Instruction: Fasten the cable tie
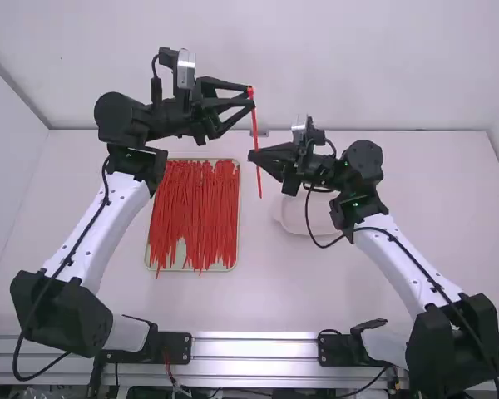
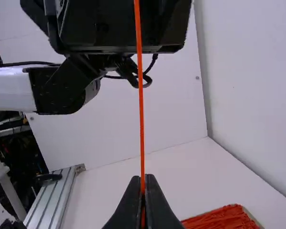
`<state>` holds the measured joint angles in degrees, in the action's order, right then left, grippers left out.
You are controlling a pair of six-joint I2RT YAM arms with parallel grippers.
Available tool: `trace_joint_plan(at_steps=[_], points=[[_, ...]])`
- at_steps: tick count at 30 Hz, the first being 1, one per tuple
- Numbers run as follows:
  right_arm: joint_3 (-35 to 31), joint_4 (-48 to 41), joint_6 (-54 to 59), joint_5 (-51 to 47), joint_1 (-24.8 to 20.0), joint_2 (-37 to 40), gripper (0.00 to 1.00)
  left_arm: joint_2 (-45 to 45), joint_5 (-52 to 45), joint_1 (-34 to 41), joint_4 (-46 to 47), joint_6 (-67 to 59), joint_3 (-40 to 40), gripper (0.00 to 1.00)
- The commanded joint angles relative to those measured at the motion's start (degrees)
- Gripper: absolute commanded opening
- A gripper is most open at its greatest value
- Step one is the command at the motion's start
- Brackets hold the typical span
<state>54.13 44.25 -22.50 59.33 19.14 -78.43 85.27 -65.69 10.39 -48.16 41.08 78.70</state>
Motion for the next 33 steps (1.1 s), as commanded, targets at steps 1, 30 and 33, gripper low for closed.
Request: trace_joint_plan(at_steps=[1, 30, 33], points=[[-0.22, 0.42, -1.05, -0.70, 0.44, 0.09, 0.00, -0.61, 0.46, 0.57, -0.28, -0.42, 1.70, 0.37], [-0.22, -1.16, -1.09, 1.05, 0.79, 0.09, 0.00, -0.61, 0.15, 0.22, 0.63, -0.46, 1.66, 0.01], [-0.22, -1.16, -2.16, 1.05, 0.76, 0.09, 0.13, -0.61, 0.76, 0.20, 5.73, -1.09, 1.66, 0.02]])
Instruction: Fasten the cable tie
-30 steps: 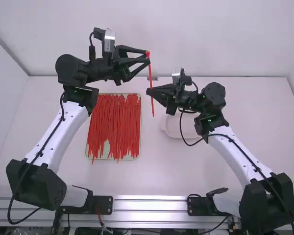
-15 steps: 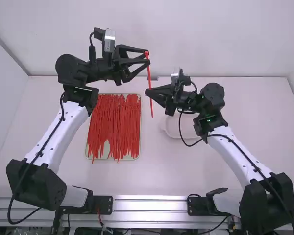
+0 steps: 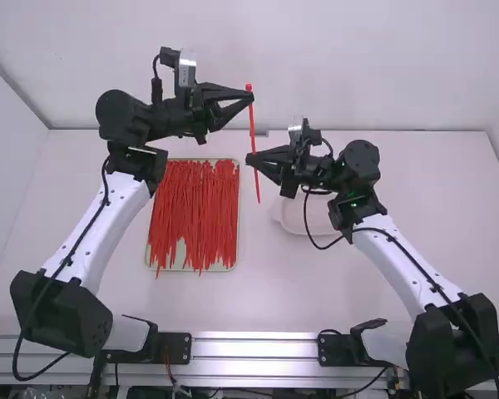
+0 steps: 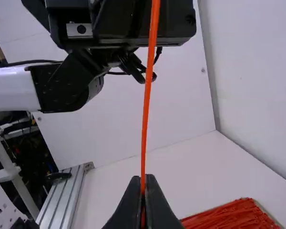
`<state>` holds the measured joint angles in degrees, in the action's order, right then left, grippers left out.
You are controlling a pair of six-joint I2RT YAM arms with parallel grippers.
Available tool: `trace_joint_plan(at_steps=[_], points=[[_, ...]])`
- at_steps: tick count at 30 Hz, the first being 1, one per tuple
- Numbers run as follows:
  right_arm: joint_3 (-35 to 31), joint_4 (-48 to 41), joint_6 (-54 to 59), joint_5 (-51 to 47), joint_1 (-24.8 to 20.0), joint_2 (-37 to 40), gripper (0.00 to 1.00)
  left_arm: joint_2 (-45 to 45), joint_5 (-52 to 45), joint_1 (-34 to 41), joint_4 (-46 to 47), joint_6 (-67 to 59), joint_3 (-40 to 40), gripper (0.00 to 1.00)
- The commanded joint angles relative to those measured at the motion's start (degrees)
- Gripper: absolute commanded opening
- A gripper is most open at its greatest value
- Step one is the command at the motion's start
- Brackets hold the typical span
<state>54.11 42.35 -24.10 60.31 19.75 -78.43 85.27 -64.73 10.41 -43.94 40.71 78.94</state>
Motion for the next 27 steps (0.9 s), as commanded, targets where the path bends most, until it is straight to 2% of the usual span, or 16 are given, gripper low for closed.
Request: trace_joint_plan(at_steps=[1, 3, 4, 5, 6, 10, 12, 15, 18, 27], points=[[-0.20, 0.74, -1.14, 0.04, 0.17, 0.09, 0.20, -0.61, -0.11, 0.15, 2.69, -0.72, 1.42, 0.01], [-0.20, 0.74, -3.15, 0.04, 0.02, 0.09, 0.38, -0.57, -0.13, -0.28, 7.34, -2.16, 1.42, 0.01], [-0.20, 0.74, -3.30, 0.04, 0.00, 0.09, 0.40, -0.57, -0.11, -0.33, 7.87, -2.43, 1.42, 0.01], [-0.20, 0.70, -5.14, 0.04, -0.52, 0.09, 0.55, -0.57, 0.15, -0.42, 11.72, -4.22, 1.42, 0.01], [-0.20, 0.33, -6.82, 0.04, -0.92, 0.09, 0.98, -0.57, 1.49, -0.31, 15.02, -5.20, 1.42, 0.02], [-0.20, -2.10, -10.49, 0.02, -3.04, 0.09, 0.98, -0.57, 5.79, 0.09, 24.15, -8.02, 1.42, 0.01], [-0.20, -2.14, -7.26, 0.79, -3.93, 0.09, 0.98, -0.57, 5.88, 0.09, 25.59, -7.98, 1.42, 0.01], [-0.20, -2.32, 10.75, 10.16, -5.27, 0.09, 0.98, 0.00, 5.88, -0.07, 28.00, -8.07, 1.40, 0.01], [-0.20, -4.72, 20.41, 17.20, -6.32, 0.09, 0.98, 1.16, 5.86, -1.14, 28.59, -7.43, 1.42, 0.01], [-0.20, -14.12, 27.15, 17.70, -9.46, 0.09, 0.98, 8.02, 5.44, -4.17, 29.73, 3.96, 1.40, 0.02]])
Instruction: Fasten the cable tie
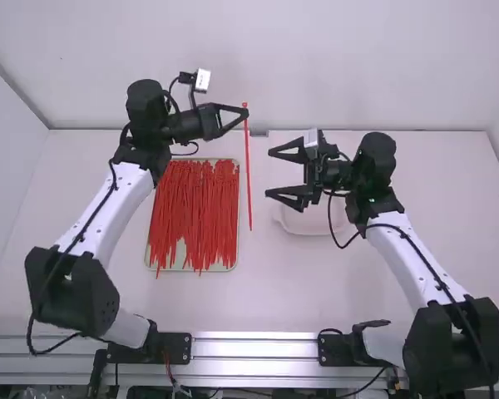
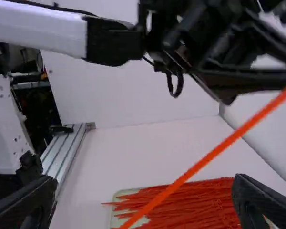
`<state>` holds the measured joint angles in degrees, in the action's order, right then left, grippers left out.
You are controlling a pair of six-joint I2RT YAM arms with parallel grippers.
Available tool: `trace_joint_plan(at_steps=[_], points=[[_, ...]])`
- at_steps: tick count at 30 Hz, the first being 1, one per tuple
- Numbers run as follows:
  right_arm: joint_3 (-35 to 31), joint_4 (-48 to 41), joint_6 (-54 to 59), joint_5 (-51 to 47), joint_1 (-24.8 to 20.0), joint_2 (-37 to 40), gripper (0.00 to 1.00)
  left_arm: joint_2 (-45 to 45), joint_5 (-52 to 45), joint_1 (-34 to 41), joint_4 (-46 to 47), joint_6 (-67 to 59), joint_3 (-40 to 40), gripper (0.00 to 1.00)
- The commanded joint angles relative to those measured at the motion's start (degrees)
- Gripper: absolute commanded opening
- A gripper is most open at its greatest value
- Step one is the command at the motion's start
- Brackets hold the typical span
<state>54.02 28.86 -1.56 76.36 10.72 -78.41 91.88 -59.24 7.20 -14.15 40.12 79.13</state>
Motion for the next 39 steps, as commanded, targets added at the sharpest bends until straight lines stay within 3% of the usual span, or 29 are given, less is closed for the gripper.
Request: trace_joint_plan(at_steps=[1, 12, 18, 25, 31, 39], points=[[-0.11, -2.32, 6.05, 1.66, -0.72, 0.07, 0.98, 1.99, 0.02, -1.22, 0.46, 5.68, 1.20, 0.02], [-0.11, -7.10, 37.27, 5.22, -0.50, 0.07, 0.98, 5.73, -3.32, -1.20, 1.84, 15.96, 1.16, 0.02], [-0.11, -7.06, 54.73, 6.80, -0.20, 0.07, 0.98, 5.73, -4.81, -1.20, 8.98, 25.20, 1.16, 0.02], [-0.11, -7.06, 70.44, 6.84, -0.15, 0.07, 0.98, 5.73, -4.15, -1.20, 17.40, 27.61, 1.09, 0.02], [-0.11, -7.06, 85.64, 10.36, 1.77, 0.07, 0.98, 5.73, -4.83, -0.70, 17.40, 28.15, 1.05, 0.02], [-0.11, -7.04, 93.02, 10.64, 6.19, 0.07, 0.98, 5.73, -5.77, -0.42, 17.77, 31.26, 0.33, 0.02]])
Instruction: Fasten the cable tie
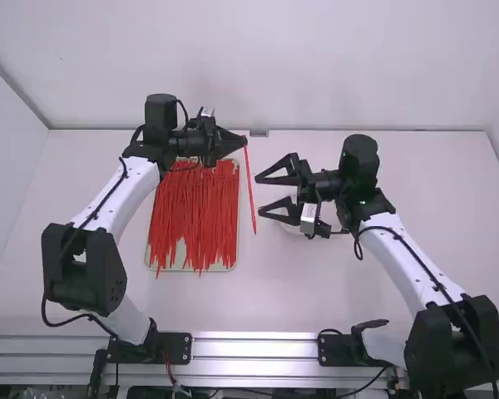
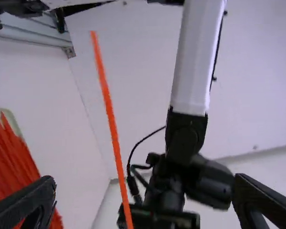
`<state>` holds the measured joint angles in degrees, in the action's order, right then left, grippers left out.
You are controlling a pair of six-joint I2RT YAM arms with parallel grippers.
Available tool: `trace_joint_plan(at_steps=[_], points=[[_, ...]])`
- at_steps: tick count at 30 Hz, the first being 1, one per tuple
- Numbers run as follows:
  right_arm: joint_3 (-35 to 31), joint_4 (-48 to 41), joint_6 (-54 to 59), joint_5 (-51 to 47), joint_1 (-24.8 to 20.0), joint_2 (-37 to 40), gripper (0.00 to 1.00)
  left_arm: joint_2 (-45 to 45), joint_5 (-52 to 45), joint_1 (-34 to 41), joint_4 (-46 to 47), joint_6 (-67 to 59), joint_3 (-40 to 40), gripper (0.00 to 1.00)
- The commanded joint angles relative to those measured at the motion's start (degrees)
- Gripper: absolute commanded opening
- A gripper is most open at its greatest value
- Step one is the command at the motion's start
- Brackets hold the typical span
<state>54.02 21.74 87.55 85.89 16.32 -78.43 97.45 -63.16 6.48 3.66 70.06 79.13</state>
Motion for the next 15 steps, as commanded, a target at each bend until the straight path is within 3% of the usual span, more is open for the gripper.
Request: trace_joint_plan(at_steps=[1, 7, 11, 13, 15], points=[[-0.11, 0.11, 4.50, 1.14, 1.05, 0.09, 0.98, 0.15, -1.95, 0.31, 0.00, 1.11, 0.11, 0.02], [-0.11, 0.55, 4.48, 1.57, 1.38, 0.09, 1.00, 0.15, -1.70, 0.26, -0.04, 1.70, -0.96, 0.02], [-0.11, 0.50, 3.93, 1.66, 1.42, 0.09, 0.76, 0.15, -1.44, 0.26, -0.07, 1.60, -1.27, 0.02], [-0.11, 0.50, 4.00, 3.23, 1.31, 0.09, 0.43, 0.15, 0.26, 0.28, -0.02, 2.29, -1.66, 0.02], [-0.11, 0.55, 4.00, 3.50, 1.31, 0.09, 0.30, 0.15, 0.72, 0.33, -0.26, 2.64, -1.90, 0.02]])
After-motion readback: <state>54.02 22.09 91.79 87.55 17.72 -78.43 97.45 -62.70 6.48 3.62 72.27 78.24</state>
